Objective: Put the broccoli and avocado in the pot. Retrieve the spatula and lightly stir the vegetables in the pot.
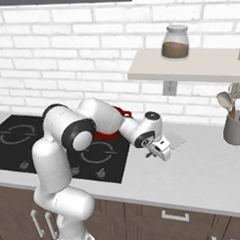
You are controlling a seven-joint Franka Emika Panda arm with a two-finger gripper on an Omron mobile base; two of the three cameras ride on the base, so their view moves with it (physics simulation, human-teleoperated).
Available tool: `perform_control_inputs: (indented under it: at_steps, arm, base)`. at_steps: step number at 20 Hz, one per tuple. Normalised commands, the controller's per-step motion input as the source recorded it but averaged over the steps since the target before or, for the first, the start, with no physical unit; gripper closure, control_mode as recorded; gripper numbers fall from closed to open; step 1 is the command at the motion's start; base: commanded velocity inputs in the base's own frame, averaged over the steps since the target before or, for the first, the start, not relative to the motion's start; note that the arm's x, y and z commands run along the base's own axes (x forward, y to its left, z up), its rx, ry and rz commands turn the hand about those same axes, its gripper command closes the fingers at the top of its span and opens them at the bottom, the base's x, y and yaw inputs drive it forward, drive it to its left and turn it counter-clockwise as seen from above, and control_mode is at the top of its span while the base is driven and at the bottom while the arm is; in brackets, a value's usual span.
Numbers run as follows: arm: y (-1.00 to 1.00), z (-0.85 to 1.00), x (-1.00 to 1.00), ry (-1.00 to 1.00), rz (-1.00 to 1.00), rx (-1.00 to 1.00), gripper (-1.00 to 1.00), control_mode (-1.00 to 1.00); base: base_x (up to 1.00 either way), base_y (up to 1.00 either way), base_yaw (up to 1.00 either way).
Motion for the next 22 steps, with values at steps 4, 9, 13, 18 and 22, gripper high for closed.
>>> perform_control_inputs:
  at_steps: [4,9,13,18,22]
  arm:
    - [0.61,0.24,-0.23,-0.09,0.12,0.0,1.0,-1.0]
    - [0.49,0.86,-0.55,-0.01,0.06,0.0,1.0,-1.0]
    - [0.5,0.86,-0.49,0.07,0.03,-0.03,1.0,-1.0]
    - [0.71,0.12,-0.15,0.01,0.03,-0.02,1.0,-1.0]
    - [0.59,0.54,-0.16,-0.03,0.03,0.0,1.0,-1.0]
  base:
    - [0.0,0.0,0.0]
    - [0.0,0.0,0.0]
    - [0.0,0.0,0.0]
    - [0.0,0.0,0.0]
    - [0.0,0.0,0.0]
